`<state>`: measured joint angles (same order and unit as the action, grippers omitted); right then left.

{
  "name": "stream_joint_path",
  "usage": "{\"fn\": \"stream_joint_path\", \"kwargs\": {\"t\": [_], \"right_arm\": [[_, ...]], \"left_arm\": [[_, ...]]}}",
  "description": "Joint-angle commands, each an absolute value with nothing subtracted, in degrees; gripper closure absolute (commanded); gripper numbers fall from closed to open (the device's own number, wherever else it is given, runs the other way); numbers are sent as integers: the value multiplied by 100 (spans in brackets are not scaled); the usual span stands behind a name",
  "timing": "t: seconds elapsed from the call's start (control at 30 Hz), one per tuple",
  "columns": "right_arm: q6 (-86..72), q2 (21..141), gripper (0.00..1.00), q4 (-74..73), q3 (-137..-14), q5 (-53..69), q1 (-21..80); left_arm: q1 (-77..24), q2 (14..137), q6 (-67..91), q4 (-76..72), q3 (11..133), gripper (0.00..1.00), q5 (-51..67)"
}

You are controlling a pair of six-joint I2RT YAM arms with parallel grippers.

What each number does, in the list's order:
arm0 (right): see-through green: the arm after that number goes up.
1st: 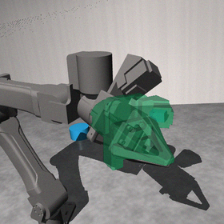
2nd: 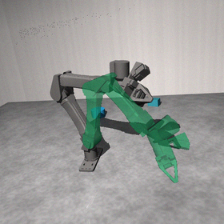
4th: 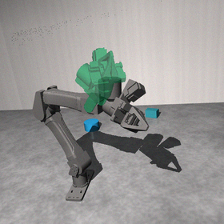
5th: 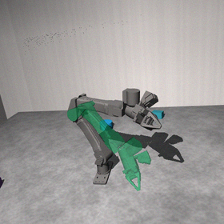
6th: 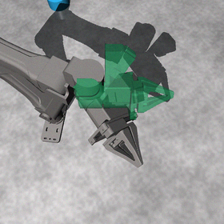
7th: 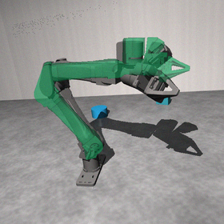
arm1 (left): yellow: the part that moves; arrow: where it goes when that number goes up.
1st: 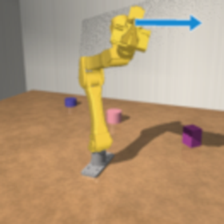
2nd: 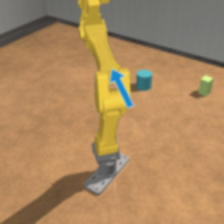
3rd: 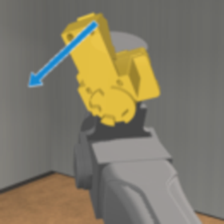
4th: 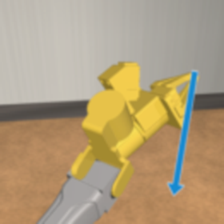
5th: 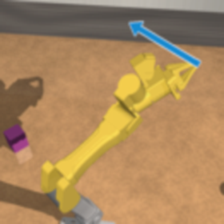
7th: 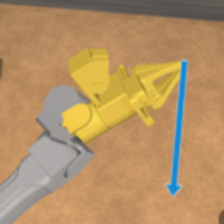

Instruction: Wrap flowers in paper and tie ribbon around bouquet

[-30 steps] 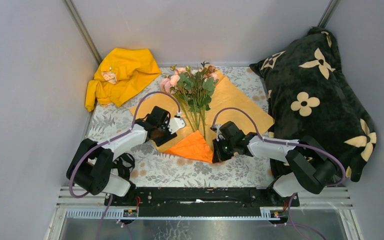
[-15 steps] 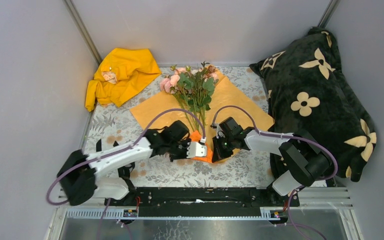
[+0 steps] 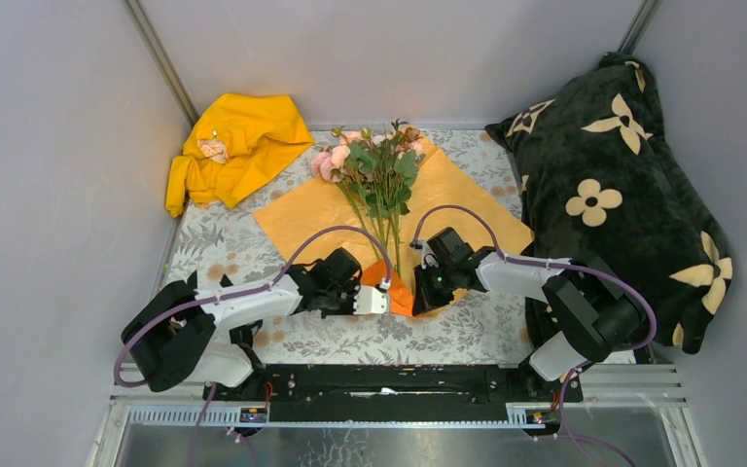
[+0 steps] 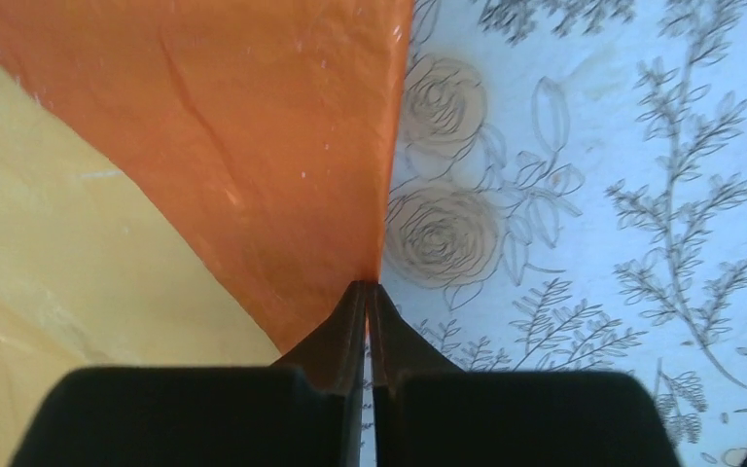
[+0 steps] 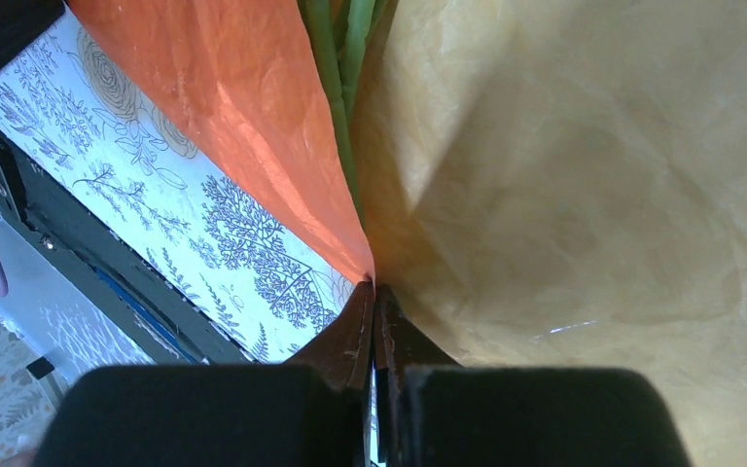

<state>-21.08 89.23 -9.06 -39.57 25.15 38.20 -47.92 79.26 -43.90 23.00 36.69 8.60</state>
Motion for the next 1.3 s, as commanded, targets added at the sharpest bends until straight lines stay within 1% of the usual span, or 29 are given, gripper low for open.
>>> {"fn": "stream_joint_path", "kwargs": {"t": [0.0,0.2,0.37,0.5,0.53,0.6,0.7,0.77,0.9,0.97,1.13,1.27], "right_arm": [[-1980,8916,100,-1111,-4003,2453,3762],[-1950,8886,100,-1120,-3981,2461,3765],[-1922,8853,100,-1147,-3973,2445,3765],[-1877,8859,100,-1223,-4011,2450,3766],[-1873,8864,100,-1245,-4035,2453,3767],[-1865,8876,100,-1285,-4087,2444,3765],[-1878,8892,100,-1329,-4166,2402,3763],[-1889,8931,100,-1338,-4206,2386,3767],[-1944,9020,100,-1380,-4264,2272,3762],[-1974,9022,96,-1433,-4294,2170,3766],[-2192,8749,76,-1635,-4356,1578,3770],[-2573,8281,71,-2032,-4477,930,3769]], "left_arm": [[-4371,7975,-4649,2510,3221,93,512],[-3662,7514,-5049,3313,3244,95,946],[-3166,7087,-5370,3541,3123,95,844],[-3041,6888,-5325,3994,3386,94,986],[-3041,6841,-5244,4130,3552,92,1192],[-3087,6793,-4913,4257,3949,86,1659],[-3380,6926,-4286,4123,4481,70,2170],[-3625,7158,-3717,3690,4672,67,2400],[-3890,7690,-2655,2345,4780,66,2509],[-3947,7982,-2199,1764,4766,66,2387],[-4153,8742,-1921,1381,4545,66,2330],[-4200,9163,-1917,1710,4631,67,2131]]}}
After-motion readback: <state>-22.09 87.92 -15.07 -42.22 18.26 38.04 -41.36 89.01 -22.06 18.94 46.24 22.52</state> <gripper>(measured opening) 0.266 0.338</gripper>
